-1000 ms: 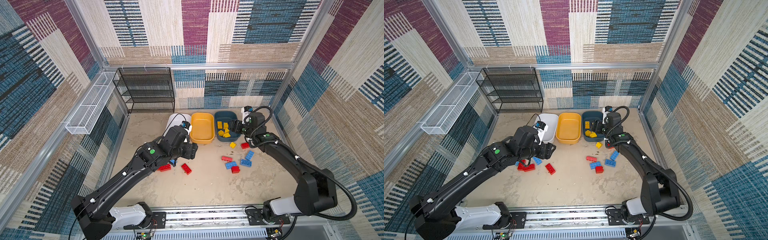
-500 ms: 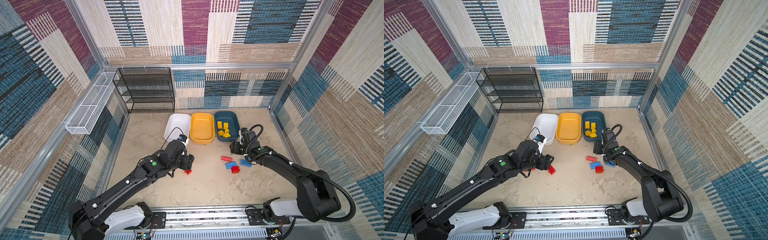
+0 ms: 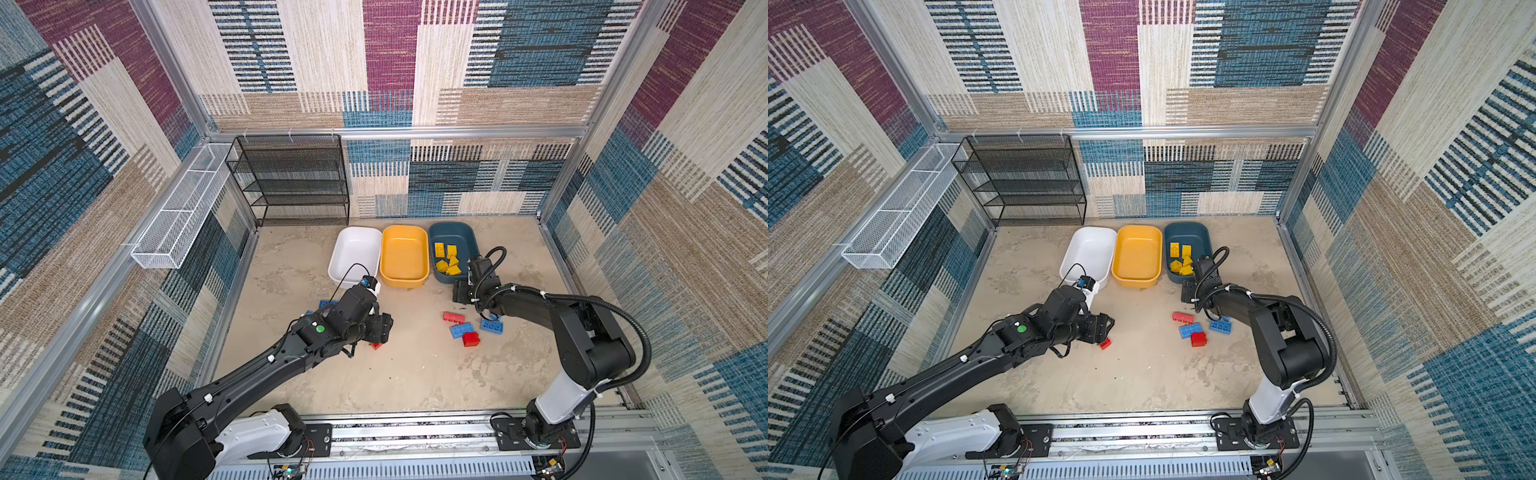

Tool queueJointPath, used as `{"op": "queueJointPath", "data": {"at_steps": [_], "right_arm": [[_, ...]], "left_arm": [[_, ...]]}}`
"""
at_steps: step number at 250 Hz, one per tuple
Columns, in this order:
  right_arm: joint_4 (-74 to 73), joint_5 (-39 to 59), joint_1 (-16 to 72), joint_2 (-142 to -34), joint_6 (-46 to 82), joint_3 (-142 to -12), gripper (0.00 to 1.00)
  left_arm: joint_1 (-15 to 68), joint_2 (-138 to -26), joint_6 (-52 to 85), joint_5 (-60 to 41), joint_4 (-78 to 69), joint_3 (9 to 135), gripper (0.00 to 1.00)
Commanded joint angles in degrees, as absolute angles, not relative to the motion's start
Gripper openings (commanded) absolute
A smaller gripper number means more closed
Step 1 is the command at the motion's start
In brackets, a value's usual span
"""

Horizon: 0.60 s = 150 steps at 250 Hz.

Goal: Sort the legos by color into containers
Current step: 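Lower the right gripper onto a yellow brick beside the teal tub, then lift the yellow brick into the teal tub and open the right gripper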

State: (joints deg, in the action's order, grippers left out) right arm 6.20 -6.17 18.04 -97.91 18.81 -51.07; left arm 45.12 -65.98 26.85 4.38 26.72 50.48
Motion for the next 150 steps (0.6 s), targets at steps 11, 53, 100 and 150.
{"op": "queueJointPath", "data": {"at_steps": [11,53,100,150], "right_arm": [[2.9,-8.7,18.1,-100.8,19.9,-52.1,0.77],[1.1,-10.3,18.1,-102.7,20.0,-52.0,0.76],[-0.6,-10.9,18.2,-103.7,20.3,-51.2,0.66],[-2.8,-10.7,18.1,-100.2,20.6,-47.4,0.51]], "left_arm": [[45.1,-67.1,27.2,5.6,27.2,51.8,0.73],[45.1,-68.8,26.4,5.8,28.1,53.3,0.74],[45.1,-71.8,26.4,4.7,29.5,56.1,0.73],[45.0,-74.3,26.6,3.8,31.3,59.8,0.73]]}}
